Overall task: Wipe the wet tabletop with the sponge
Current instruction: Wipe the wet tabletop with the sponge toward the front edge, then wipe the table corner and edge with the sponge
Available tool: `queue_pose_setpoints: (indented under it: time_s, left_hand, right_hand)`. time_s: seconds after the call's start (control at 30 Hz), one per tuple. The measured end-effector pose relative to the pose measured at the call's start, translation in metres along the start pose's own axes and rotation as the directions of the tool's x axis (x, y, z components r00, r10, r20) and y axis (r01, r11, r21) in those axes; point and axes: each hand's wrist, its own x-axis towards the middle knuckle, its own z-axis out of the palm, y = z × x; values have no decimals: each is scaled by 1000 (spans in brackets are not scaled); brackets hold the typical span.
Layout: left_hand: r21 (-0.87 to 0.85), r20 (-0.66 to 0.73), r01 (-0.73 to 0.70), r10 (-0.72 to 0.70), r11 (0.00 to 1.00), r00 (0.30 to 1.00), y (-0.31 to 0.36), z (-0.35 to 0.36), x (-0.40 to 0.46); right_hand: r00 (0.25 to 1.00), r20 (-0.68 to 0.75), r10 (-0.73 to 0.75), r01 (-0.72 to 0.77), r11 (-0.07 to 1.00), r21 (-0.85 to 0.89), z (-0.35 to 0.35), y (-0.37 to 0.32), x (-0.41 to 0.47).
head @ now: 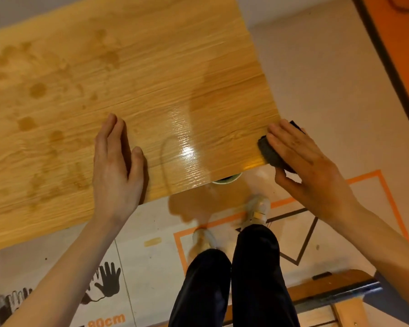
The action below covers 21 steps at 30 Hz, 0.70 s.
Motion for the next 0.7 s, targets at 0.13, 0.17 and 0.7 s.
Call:
queue_pose_setpoints:
  time_s: [0.13,0.17,0.7]
  left_hand:
    - [-17,6,-10,11,1000,1000,24,5,7]
    - [-15,15,-34,34,999,999,34,11,12]
    - [99,79,-172,164,980,983,116,86,134]
  right_hand:
    - [941,-103,323,-252,869,425,-12,-9,2]
    - [889,-88,449,-338,775,534,-15,-12,5]
    - [809,366,460,-502,218,837,-15,3,34]
